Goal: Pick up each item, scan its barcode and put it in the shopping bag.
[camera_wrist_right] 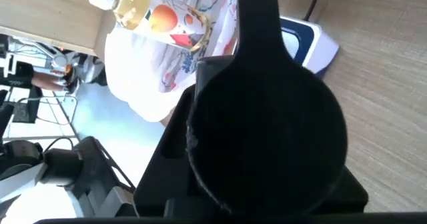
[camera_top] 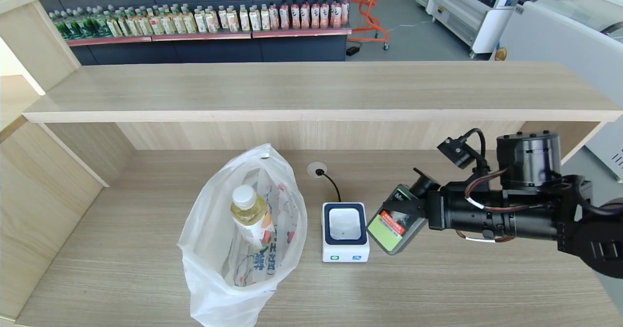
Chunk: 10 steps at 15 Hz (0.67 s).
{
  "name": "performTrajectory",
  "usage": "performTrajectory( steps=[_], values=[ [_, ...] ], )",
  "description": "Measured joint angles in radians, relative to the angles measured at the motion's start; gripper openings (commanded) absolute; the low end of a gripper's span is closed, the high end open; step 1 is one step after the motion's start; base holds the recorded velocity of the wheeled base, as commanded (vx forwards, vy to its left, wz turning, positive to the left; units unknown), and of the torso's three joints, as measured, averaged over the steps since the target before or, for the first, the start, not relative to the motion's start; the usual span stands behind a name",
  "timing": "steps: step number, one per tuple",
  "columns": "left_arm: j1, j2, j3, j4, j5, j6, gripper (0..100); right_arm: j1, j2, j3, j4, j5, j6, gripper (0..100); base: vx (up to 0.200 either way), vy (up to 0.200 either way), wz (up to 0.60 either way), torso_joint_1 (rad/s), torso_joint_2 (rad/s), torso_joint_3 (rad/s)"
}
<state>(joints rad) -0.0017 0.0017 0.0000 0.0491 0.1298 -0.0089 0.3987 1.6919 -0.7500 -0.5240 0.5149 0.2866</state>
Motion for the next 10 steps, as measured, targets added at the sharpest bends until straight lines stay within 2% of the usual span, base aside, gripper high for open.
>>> performTrajectory(
  steps=[4, 10],
  values=[
    [0.000, 0.000, 0.000, 0.000, 0.000, 0.000, 100, 0.045, 0.147, -0.074, -0.146, -0.005, -0.017, 0, 0.000, 0.000, 0.00, 0.000, 0.00, 0.000],
    [0.000, 0.000, 0.000, 0.000, 0.000, 0.000, 100, 0.069, 0.323, -0.188, -0.158, -0.002, -0.180, 0, 0.000, 0.000, 0.00, 0.000, 0.00, 0.000]
  ],
)
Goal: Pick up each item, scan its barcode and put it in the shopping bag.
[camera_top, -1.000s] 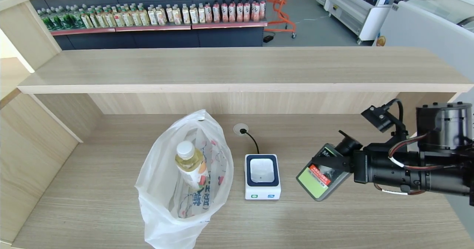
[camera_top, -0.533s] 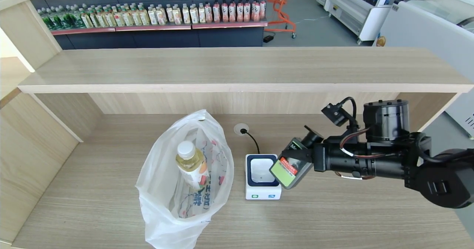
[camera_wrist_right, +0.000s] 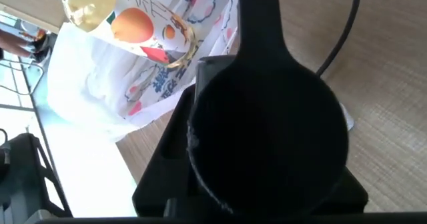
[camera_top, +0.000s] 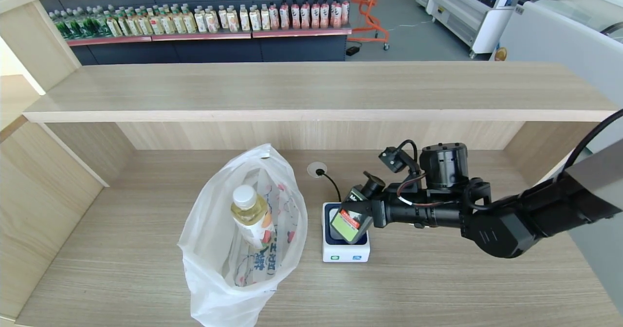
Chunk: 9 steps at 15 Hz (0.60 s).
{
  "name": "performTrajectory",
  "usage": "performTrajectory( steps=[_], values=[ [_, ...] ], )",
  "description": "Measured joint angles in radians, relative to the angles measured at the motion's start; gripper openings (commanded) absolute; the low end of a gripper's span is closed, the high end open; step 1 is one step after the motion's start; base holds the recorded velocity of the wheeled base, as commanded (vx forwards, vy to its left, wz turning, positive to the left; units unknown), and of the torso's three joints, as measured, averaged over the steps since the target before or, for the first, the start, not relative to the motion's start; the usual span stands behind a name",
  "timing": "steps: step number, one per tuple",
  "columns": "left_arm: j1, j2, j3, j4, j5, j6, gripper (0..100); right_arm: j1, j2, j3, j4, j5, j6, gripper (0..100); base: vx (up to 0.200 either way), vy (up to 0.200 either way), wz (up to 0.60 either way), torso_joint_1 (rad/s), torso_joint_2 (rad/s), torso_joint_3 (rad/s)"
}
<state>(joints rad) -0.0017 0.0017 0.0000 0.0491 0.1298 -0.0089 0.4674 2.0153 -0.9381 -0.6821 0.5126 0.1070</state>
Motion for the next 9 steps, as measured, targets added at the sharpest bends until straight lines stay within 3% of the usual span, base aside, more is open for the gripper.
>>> performTrajectory(
  steps=[6, 9],
  values=[
    [0.000, 0.000, 0.000, 0.000, 0.000, 0.000, 100, 0.002, 0.060, -0.067, 0.001, 0.003, -0.003, 0, 0.000, 0.000, 0.00, 0.000, 0.00, 0.000],
    [0.000, 0.000, 0.000, 0.000, 0.000, 0.000, 100, 0.001, -0.005, -0.066, 0.006, -0.001, 0.088, 0, 0.000, 0.000, 0.00, 0.000, 0.00, 0.000]
  ],
)
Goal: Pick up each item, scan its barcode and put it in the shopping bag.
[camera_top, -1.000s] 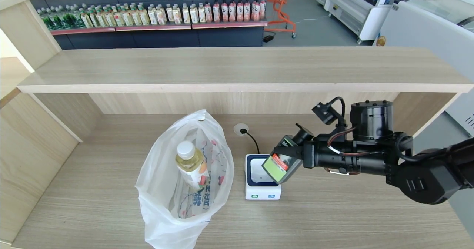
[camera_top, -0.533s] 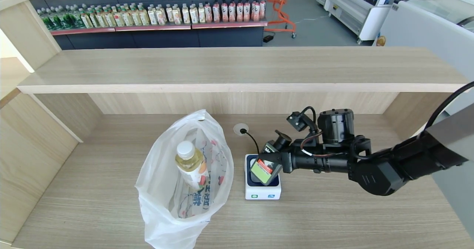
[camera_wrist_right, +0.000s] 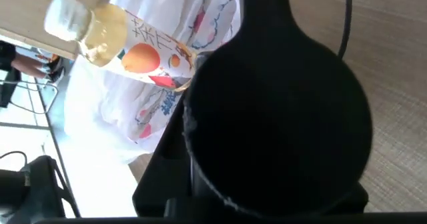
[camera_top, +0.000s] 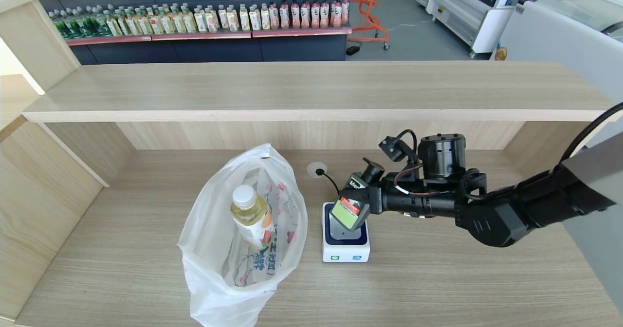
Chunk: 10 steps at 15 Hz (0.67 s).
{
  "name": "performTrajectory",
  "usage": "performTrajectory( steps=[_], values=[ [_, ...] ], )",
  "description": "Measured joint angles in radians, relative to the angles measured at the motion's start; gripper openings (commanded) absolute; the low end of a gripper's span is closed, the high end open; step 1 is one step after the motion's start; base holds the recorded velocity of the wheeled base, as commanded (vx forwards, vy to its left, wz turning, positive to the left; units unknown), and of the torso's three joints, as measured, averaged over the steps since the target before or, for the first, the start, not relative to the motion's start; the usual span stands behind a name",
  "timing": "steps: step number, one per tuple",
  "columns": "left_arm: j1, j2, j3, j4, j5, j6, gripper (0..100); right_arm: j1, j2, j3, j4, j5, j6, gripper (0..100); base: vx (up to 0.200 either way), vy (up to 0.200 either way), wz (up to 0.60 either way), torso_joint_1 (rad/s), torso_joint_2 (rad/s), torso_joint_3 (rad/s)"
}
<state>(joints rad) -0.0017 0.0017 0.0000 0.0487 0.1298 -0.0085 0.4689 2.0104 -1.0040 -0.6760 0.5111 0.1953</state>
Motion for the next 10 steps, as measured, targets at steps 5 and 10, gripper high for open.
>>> performTrajectory(
  steps=[5, 10],
  values=[
    [0.000, 0.000, 0.000, 0.000, 0.000, 0.000, 100, -0.026, -0.271, 0.119, 0.000, 0.001, -0.099, 0, 0.000, 0.000, 0.00, 0.000, 0.00, 0.000],
    [0.000, 0.000, 0.000, 0.000, 0.000, -0.005, 100, -0.047, -0.413, 0.339, -0.007, 0.004, -0.243, 0, 0.000, 0.000, 0.00, 0.000, 0.00, 0.000]
  ],
)
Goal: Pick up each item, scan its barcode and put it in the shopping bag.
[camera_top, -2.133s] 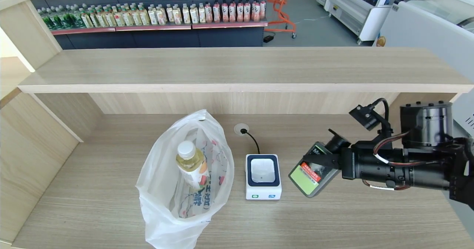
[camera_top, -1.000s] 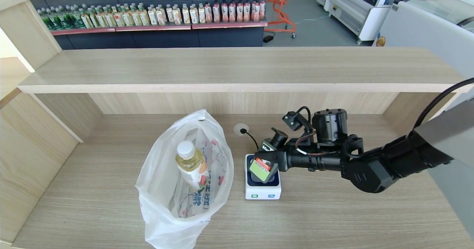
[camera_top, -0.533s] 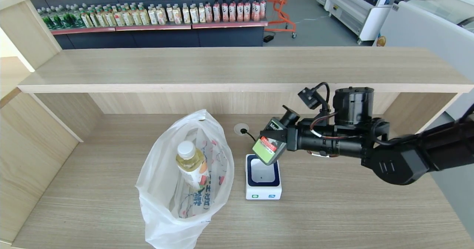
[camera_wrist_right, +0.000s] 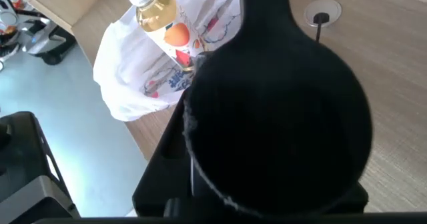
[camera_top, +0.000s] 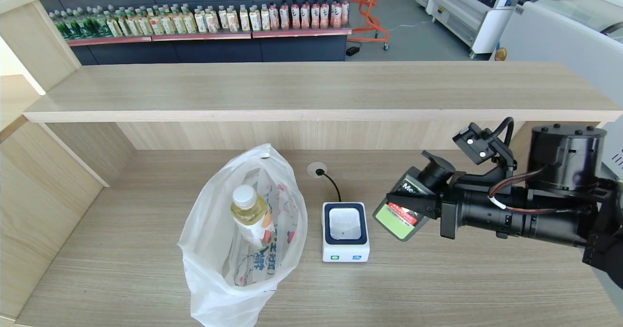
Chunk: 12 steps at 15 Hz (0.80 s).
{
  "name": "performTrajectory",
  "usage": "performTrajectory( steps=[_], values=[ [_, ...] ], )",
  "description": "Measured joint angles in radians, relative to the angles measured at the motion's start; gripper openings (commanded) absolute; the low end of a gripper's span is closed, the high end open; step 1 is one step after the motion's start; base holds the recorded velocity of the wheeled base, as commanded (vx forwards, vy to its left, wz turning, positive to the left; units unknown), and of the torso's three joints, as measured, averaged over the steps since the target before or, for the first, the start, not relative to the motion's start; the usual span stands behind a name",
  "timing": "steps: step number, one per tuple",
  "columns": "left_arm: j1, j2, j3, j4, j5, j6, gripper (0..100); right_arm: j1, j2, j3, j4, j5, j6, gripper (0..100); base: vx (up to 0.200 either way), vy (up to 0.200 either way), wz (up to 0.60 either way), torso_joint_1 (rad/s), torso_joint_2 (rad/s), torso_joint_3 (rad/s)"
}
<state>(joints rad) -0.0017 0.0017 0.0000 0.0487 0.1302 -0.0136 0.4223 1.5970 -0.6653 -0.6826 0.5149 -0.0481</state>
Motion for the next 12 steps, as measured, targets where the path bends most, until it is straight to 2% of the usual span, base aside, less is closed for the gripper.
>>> performTrajectory(
  steps=[2, 5, 9, 12],
  values=[
    [0.000, 0.000, 0.000, 0.000, 0.000, 0.003, 100, 0.000, -0.017, 0.011, 0.000, -0.001, -0.001, 0, 0.000, 0.000, 0.00, 0.000, 0.00, 0.000],
    [0.000, 0.000, 0.000, 0.000, 0.000, 0.002, 100, -0.003, -0.027, 0.014, -0.001, -0.002, 0.001, 0, -0.200, 0.000, 0.00, 0.009, 0.01, -0.001],
    [0.000, 0.000, 0.000, 0.000, 0.000, 0.008, 100, -0.003, -0.032, 0.015, 0.000, 0.000, 0.008, 0, 0.000, 0.000, 0.00, 0.000, 0.00, 0.000],
    [0.001, 0.000, 0.000, 0.000, 0.000, 0.007, 100, -0.003, -0.028, 0.014, 0.002, -0.001, 0.009, 0, 0.000, 0.200, 0.00, 0.006, 0.00, 0.005]
  ],
)
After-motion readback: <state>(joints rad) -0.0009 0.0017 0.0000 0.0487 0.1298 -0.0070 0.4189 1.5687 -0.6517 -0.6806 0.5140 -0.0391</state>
